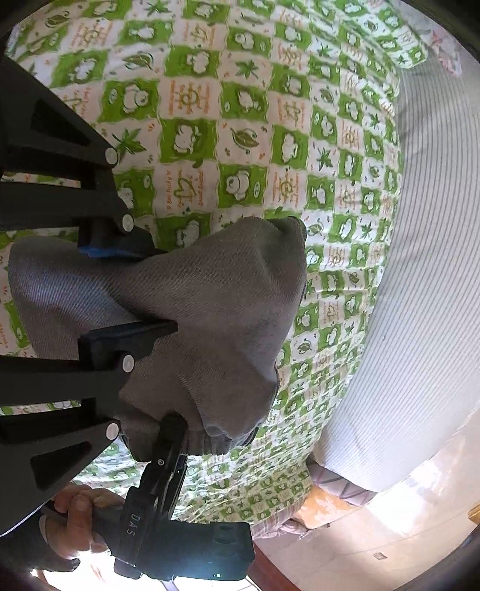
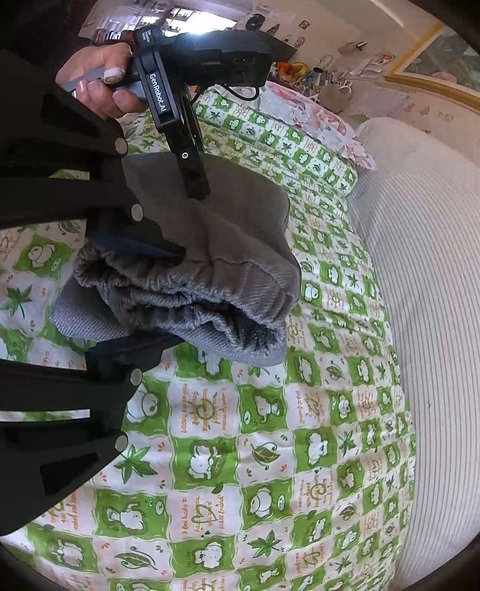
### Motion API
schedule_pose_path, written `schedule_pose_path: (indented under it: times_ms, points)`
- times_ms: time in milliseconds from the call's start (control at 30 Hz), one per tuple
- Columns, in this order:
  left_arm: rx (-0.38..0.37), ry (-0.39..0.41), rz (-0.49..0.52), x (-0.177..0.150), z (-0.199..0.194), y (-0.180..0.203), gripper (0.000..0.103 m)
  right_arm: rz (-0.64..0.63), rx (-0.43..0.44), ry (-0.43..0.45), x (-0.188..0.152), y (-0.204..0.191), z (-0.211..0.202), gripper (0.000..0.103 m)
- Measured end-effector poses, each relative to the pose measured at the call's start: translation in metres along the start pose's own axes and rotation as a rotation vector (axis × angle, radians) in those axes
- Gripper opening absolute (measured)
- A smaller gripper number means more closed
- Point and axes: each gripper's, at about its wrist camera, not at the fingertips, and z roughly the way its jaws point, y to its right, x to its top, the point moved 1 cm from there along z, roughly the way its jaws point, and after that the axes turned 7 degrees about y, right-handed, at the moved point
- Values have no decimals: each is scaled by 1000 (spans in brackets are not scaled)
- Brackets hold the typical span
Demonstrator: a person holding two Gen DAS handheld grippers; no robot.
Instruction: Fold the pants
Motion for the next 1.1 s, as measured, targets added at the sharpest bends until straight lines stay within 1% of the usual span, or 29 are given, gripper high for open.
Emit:
schedule_pose_path:
  times_ms: [300,833,1100]
  points:
    - [51,39,-15,-6,-26,-12,27,-36,23,-10,0,-25,7,39]
    - [112,111,-58,-12,-65,-44,27,-106,70,-26,6,-75,27,39]
    - [145,137,-94,-12,-81,-68,27,-122,102,-44,14,-96,48,39]
